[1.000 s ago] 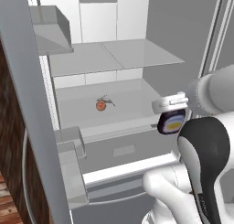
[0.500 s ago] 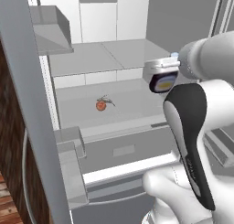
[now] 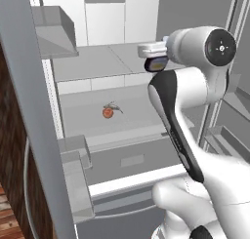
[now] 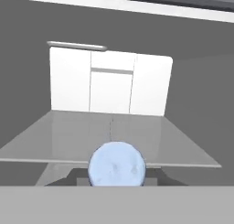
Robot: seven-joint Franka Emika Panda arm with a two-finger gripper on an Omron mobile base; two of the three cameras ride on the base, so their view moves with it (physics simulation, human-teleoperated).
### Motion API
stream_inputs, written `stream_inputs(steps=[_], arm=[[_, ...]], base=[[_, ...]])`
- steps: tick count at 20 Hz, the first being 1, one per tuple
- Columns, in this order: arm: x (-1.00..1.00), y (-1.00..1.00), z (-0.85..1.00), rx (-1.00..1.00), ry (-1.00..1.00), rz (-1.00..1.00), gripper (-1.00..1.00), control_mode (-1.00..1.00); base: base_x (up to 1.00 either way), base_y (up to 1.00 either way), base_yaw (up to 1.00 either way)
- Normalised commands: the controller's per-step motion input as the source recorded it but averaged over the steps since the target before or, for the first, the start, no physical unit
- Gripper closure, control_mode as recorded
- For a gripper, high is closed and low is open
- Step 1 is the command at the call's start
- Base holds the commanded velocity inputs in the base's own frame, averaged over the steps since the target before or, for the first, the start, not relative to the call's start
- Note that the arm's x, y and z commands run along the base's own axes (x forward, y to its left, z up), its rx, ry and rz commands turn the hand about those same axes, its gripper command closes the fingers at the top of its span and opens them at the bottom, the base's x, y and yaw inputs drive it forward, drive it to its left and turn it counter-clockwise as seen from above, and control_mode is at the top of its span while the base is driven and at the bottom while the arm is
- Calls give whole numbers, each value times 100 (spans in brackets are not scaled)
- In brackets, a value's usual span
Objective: Place the condiment bottle and ketchup from the counter to the top shelf of the fridge. If the existing items in the fridge are on the top shelf, move them to other shelves.
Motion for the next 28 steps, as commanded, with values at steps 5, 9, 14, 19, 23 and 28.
stream_inputs(steps=[5, 9, 14, 19, 23, 28], arm=[[100, 1, -1, 0, 0, 0, 100, -100], [100, 0, 0, 0, 1, 0, 100, -100], [98, 0, 0, 0, 7, 0, 100, -100], [87, 0, -7, -3, 21, 0, 100, -100], [71, 0, -31, -6, 18, 0, 100, -100], [44, 0, -28, -1, 9, 0, 100, -100]], base=[[0, 0, 0], [0, 0, 0], [0, 0, 0], [0, 0, 0], [0, 0, 0], [0, 0, 0]])
